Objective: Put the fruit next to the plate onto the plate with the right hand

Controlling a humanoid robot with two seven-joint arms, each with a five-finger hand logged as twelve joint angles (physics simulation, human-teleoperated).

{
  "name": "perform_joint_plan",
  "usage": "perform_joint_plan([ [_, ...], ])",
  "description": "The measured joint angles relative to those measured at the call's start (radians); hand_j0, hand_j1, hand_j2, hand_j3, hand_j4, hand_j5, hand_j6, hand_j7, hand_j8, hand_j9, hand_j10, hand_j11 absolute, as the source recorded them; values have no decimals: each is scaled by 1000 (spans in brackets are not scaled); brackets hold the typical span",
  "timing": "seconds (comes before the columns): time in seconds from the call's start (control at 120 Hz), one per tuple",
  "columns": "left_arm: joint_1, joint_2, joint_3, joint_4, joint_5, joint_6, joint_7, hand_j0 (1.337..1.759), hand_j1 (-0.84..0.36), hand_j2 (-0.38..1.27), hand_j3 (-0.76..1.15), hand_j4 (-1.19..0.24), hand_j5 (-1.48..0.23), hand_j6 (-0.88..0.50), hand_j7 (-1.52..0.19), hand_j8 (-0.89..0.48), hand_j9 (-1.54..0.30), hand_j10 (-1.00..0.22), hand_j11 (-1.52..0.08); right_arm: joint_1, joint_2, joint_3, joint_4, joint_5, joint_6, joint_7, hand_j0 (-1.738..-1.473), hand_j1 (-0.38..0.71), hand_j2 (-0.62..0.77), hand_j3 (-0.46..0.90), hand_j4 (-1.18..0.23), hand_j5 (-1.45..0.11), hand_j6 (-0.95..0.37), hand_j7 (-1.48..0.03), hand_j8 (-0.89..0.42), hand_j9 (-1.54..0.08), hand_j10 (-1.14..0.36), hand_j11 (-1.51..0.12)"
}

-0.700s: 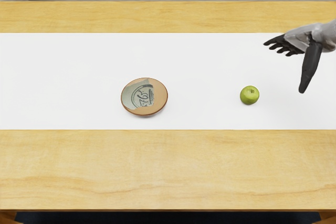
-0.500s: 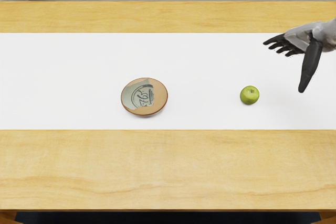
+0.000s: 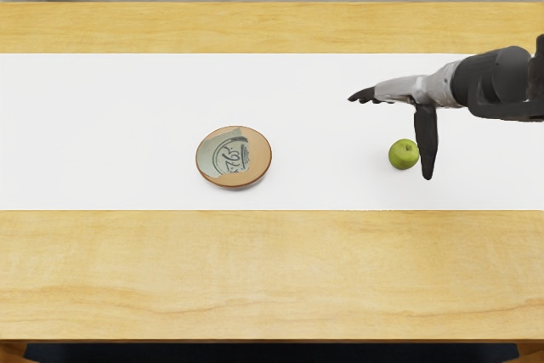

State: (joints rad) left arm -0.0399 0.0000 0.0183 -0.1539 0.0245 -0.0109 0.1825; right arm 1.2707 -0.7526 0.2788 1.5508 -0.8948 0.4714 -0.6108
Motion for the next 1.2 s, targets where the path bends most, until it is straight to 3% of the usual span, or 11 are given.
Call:
perform_joint_plan([
  [0.183, 0, 0, 0, 0, 0, 0, 0, 1658, 349, 0, 0, 0, 0, -1, 0, 0, 0, 0, 0, -93, 46, -3, 10, -156, -149, 0, -1658, -347, 0, 0, -5, -2, -7, -2, -6, -2, -4, -2],
  [0.55, 0, 0, 0, 0, 0, 0, 0, 1658, 349, 0, 0, 0, 0, -1, 0, 0, 0, 0, 0, -246, 36, -4, 42, -345, -333, 0, -1658, -174, -27, 0, -151, -192, -153, -191, -152, -191, -150, -191],
  [0.85, 0, 0, 0, 0, 0, 0, 0, 1658, 349, 0, 0, 0, 0, -1, 0, 0, 0, 0, 0, -311, 63, -6, 1, -431, -412, 0, -1658, -46, -48, 0, -259, -332, -261, -331, -260, -331, -258, -331],
  [1.2, 0, 0, 0, 0, 0, 0, 0, 1658, 349, 0, 0, 0, 0, -1, 0, 0, 0, 0, 0, -375, 101, -5, -50, -490, -488, 0, -1658, 4, -56, 0, -301, -386, -303, -385, -301, -386, -300, -385],
])
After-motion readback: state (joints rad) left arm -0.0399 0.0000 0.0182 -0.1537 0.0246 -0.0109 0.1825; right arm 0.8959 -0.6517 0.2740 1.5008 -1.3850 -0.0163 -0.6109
